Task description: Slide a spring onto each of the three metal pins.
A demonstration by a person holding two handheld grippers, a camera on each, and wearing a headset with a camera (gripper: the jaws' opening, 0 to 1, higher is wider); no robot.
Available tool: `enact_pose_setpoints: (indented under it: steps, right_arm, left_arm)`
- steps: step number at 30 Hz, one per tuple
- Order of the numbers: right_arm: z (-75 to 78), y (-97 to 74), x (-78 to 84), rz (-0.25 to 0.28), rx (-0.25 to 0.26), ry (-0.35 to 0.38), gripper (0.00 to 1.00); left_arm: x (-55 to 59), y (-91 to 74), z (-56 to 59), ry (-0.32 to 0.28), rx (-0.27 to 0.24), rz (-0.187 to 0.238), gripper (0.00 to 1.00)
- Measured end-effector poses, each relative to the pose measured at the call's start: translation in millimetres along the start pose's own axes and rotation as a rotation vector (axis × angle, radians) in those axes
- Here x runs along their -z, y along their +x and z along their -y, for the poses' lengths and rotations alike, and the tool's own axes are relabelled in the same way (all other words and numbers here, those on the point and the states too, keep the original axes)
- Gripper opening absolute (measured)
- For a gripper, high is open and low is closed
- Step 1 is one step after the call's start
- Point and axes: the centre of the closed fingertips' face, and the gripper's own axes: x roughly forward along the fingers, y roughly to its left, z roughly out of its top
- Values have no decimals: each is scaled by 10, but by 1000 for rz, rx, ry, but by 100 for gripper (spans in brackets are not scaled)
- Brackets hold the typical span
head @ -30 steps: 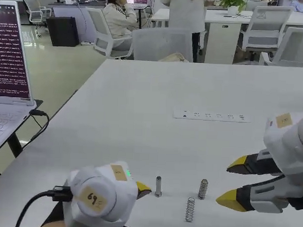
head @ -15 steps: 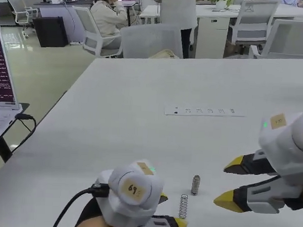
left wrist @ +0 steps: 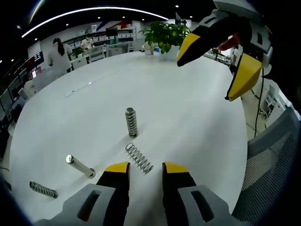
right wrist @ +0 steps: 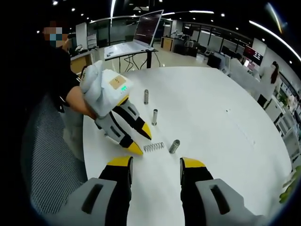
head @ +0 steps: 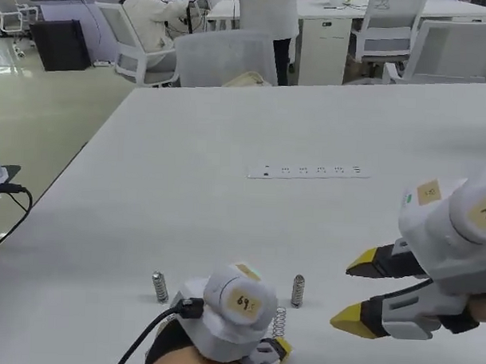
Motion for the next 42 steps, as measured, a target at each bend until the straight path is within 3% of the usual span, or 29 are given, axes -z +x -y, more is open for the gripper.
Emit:
enact_pose_setpoints:
  steps: [6,10,14,22,25,33,39,42]
  right_arm:
    - [-4,9,23,-2,-2,5,38]
    - [-12,18,37,-6,-5,8,37]
    - [-23,36,42,-7,-9,10,37]
    - [-40,67,8,-7,-20,8,36]
    - [-51,70,6,-11,-24,5,36]
    - [-54,84,4,-21,-28,1,36]
    - [-87,90,-41,-18,-33,-7,36]
    - [-104,110,-58,-22,-37,-12,35]
  left_arm:
    - [-39,84,-29,-6,-24,12,19]
    - [50,141,-62,26,-38,-19,18]
    - [68,112,-107,29,-47,-20,12]
    - [24,57,-223,26,-88,23,8]
    - [50,83,-220,16,-86,15,11]
    - [101,77,-227,-13,-68,12,5]
    - [159,-86,-128,8,9,6,4]
    - [226,-187,-143,27,22,-2,4]
